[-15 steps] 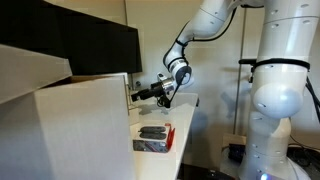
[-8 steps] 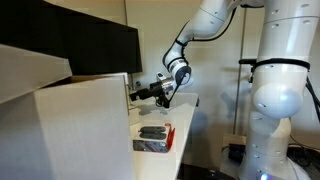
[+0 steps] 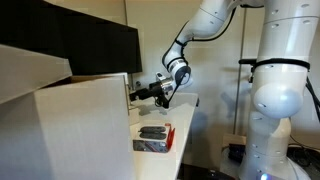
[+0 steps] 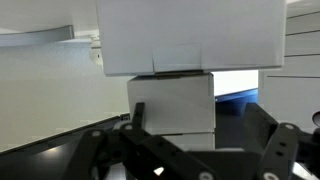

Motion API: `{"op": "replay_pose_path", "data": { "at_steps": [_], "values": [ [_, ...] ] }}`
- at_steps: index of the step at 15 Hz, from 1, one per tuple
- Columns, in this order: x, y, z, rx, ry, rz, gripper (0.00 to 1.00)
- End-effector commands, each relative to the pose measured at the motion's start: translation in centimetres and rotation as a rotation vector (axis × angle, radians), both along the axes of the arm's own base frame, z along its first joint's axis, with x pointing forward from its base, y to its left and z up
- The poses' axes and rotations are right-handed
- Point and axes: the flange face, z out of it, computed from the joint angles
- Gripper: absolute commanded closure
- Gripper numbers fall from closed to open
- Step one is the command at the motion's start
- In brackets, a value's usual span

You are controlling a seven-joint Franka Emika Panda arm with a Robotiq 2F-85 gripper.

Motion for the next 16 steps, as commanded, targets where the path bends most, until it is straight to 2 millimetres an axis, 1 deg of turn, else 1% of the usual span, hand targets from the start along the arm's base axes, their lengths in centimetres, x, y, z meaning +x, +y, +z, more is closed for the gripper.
{"op": "replay_pose_path", "data": {
  "at_steps": [1, 16],
  "values": [
    [-0.10, 0.00, 0.16, -0.018, -0.037, -0.003, 0.00],
    [0.53, -0.98, 0.47, -0.038, -0.043, -0.002, 0.00]
  ]
}}
